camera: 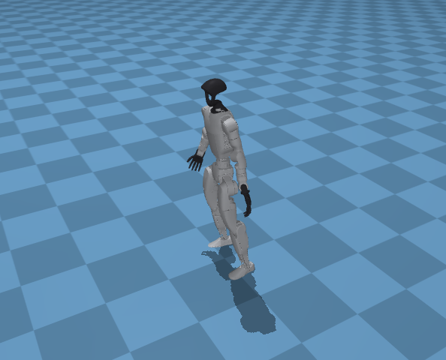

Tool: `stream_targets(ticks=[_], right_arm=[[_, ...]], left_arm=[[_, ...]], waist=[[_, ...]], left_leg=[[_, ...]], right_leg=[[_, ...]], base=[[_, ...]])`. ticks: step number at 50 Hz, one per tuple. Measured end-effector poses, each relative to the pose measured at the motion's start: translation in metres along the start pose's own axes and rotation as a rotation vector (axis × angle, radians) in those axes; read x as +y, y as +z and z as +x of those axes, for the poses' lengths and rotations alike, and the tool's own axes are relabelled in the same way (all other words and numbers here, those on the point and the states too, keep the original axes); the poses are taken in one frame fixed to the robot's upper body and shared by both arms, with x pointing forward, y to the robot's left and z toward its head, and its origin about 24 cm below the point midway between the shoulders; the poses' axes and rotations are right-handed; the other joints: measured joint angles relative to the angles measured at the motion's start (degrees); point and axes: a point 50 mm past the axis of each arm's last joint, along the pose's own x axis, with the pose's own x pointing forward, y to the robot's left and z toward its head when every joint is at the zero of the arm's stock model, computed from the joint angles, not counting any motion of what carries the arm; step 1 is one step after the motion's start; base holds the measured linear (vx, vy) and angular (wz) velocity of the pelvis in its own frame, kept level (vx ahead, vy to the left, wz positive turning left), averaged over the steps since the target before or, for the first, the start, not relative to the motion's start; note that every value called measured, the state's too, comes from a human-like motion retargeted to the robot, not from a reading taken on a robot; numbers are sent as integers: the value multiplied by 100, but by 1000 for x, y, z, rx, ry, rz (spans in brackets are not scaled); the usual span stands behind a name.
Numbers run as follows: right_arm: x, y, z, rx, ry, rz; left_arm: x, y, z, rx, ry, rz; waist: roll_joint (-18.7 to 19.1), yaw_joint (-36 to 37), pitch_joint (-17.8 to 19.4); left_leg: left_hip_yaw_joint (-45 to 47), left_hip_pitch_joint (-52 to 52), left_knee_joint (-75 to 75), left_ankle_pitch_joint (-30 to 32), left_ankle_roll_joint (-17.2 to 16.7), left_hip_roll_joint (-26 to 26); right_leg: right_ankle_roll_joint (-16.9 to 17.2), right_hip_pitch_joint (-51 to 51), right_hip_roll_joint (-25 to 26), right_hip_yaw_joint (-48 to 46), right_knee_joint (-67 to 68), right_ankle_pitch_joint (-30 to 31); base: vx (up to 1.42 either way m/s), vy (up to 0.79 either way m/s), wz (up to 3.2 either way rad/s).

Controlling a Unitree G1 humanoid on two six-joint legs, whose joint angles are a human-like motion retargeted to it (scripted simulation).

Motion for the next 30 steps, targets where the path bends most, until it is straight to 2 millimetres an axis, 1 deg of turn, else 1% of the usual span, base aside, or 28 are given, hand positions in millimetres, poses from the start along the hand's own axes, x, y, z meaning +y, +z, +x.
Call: stream_targets(ticks=[3, 7, 8, 10, 12, 15, 17, 19, 25, 30], right_arm=[[3, -6, -2, 9, 5, 43], [9, -6, -3, 0, 23, 66], [13, -5, -3, -1, 38, 68], [14, -1, -3, -17, 31, 75], [22, 2, -3, -21, 68, 82], [24, 8, -3, -45, 70, 102], [30, 9, -4, -43, 103, 113], [29, 10, -4, -52, 92, 125], [29, 7, -4, -37, 101, 123], [19, -3, -3, 3, 60, 117]], left_arm=[[-6, -3, -1, 7, 12, -59], [-19, -5, -2, 16, -2, -88], [-24, -5, -3, 16, -15, -80], [-31, -5, -3, 15, -41, -64], [-41, -2, -4, 8, -83, -14], [-50, 1, -5, -8, -133, 51], [-57, 5, -6, -24, -161, 96], [-60, 8, -6, -39, -174, 118], [-67, 16, -7, -81, -198, 138], [-63, 15, -6, -82, -181, 131]], waist=[[1, 19, -41], [37, -4, -25], [30, 8, -60], [85, -60, 37], [58, -26, -67], [112, -95, 21], [73, -50, -121], [105, -77, -74], [58, -35, -232], [39, -21, -274]], left_leg=[[-16, -42, -2, 12, 13, -10], [-65, -26, 21, -3, 11, -9], [-57, -54, 12, 14, 23, -15], [-120, 35, 56, -37, -9, 4], [-88, -45, 26, 9, 27, -12], [-141, 41, 68, -39, 2, 9], [-99, -71, 34, 11, 34, -8], [-120, -22, 65, -27, 24, 15], [-61, -138, 27, 27, 49, -3], [-28, -160, 22, 29, 45, 4]], right_leg=[[0, -32, -10, -11, -5, 8], [0, 24, -14, -55, -9, 6], [0, -12, -17, -45, -11, 12], [0, 138, -8, -108, -22, 1], [0, 28, -14, -70, -28, 19], [0, 173, 0, -123, -49, 17], [0, 17, -7, -74, -45, 33], [0, 54, 3, -94, 24, 10], [0, -78, 3, -31, -43, 47], [0, -126, 11, -1, -35, 49]], base=[[0, 0, 0], [0, 0, 0], [0, 0, 0], [0, 0, 0], [0, 0, 0], [0, 0, 0], [0, 0, 0], [0, 0, 0], [0, 0, 0], [0, 0, 0]])
